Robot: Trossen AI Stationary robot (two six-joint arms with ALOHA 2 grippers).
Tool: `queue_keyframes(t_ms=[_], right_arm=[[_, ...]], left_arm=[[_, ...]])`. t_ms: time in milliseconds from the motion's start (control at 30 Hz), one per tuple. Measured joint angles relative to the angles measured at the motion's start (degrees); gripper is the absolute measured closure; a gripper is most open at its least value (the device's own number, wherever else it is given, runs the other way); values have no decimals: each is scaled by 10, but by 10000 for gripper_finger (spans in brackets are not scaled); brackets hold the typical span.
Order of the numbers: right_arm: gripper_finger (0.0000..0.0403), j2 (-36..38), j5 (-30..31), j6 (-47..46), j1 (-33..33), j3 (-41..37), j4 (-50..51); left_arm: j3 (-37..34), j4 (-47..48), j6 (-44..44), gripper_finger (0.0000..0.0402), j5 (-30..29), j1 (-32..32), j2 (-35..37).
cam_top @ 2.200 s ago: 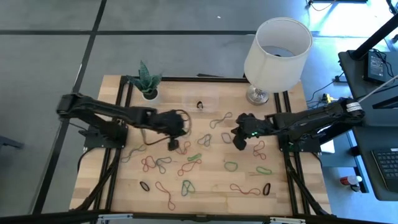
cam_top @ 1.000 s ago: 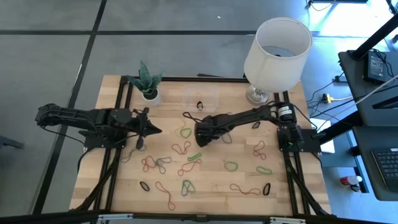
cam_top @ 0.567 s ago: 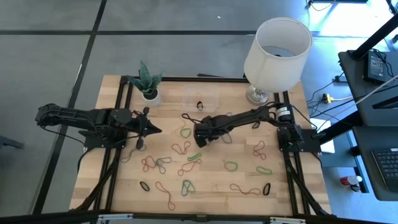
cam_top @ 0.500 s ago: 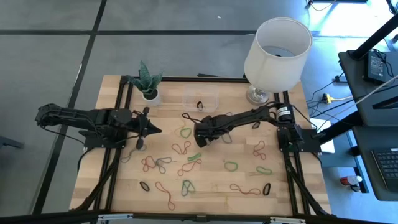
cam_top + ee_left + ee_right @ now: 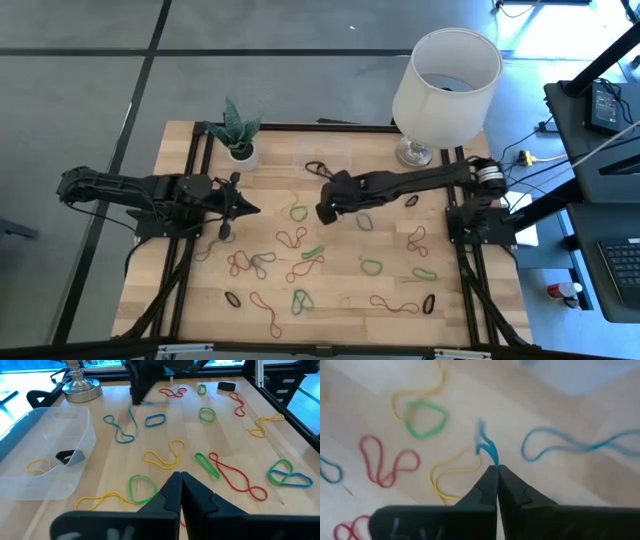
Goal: Pick and place rubber bands into bin
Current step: Put the blue rubber band into the transparent bin
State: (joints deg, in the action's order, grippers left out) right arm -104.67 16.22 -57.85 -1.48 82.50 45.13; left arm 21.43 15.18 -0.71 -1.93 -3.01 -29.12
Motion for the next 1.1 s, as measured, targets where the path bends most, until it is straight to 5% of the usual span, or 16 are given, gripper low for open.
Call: queue_keyframes(t_ms=[233, 733, 1100], right_arm=[[401, 47, 49, 45, 20, 1, -34], [401, 52, 47, 238, 144, 1, -163], [402, -31, 11, 299, 207, 1, -160]], left_arm=[[0, 0, 0, 400, 0, 0, 0], [0, 0, 0, 400, 0, 0, 0], [0, 0, 0, 400, 0, 0, 0]])
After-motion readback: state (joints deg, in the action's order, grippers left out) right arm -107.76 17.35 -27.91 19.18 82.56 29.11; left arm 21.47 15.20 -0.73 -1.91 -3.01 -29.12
